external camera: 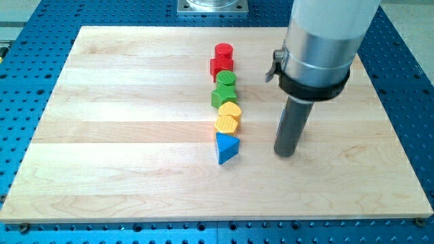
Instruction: Push the triangle bottom left to the cube
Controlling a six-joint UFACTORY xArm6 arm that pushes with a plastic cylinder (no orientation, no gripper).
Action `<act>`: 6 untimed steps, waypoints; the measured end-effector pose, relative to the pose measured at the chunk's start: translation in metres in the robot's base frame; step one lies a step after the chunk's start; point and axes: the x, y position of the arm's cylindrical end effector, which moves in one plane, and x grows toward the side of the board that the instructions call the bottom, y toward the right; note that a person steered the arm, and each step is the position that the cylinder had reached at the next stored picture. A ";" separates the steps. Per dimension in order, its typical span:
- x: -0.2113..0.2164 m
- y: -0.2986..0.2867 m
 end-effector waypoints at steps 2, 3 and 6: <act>-0.042 0.058; -0.024 0.052; 0.057 -0.165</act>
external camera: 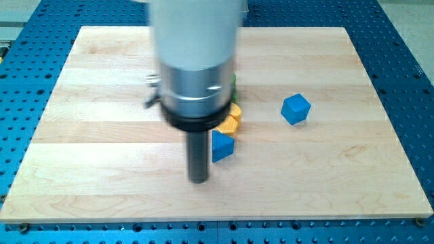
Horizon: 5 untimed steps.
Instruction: Push the triangle bottom left to the cube
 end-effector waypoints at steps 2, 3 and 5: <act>-0.008 0.021; -0.034 0.054; -0.043 0.103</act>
